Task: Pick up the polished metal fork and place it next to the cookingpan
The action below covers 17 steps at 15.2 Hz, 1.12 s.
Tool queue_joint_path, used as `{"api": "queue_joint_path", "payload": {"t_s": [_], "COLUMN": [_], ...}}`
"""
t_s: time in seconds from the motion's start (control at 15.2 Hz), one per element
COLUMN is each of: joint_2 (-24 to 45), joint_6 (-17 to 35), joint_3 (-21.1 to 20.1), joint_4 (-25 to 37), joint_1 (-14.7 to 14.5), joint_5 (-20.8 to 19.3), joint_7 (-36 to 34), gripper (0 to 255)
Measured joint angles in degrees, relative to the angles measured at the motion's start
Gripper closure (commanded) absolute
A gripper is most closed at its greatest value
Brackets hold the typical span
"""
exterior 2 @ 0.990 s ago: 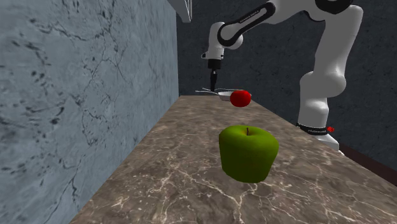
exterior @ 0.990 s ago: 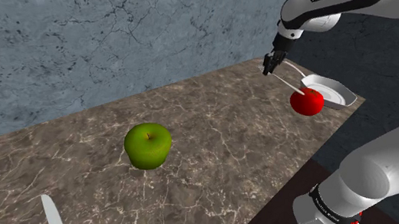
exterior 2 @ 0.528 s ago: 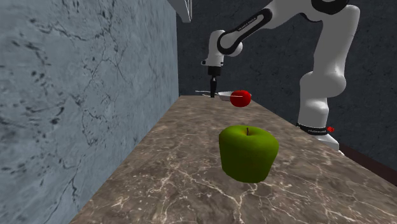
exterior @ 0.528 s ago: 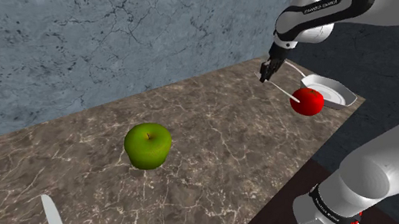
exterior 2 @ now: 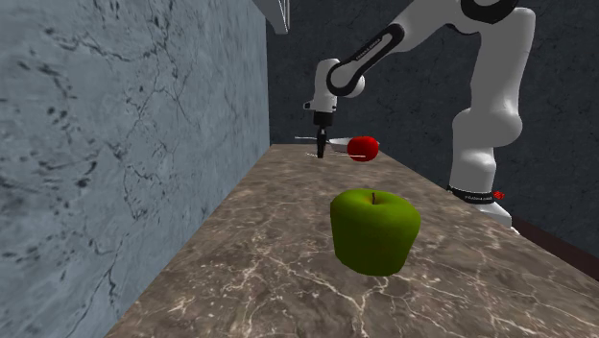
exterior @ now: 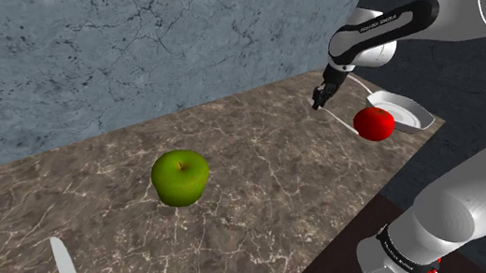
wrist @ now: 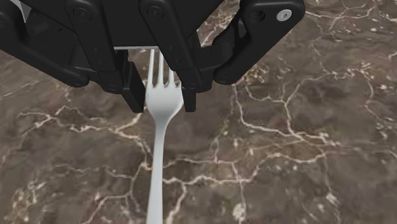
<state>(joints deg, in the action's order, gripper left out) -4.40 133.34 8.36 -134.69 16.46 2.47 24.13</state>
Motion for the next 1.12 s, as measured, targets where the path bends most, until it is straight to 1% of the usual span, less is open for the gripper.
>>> {"api": "queue_joint_path", "payload": {"t_s": [0.26,0.73,0.79,1.12], "joint_2": [1.7,2.4,2.4,2.4], "joint_6": [3.1,3.9,3.9,3.9], "joint_3": [0.0,0.1,0.1,0.1], "joint_4": [-1.4,-1.5,-1.5,-1.5], "joint_1": [0.0,0.0,0.0,0.0], "joint_5": [0.5,0.7,0.7,0.7], "joint_7": [0.4,0.6,0.6,0.6], "gripper": [255,255,0,0]}}
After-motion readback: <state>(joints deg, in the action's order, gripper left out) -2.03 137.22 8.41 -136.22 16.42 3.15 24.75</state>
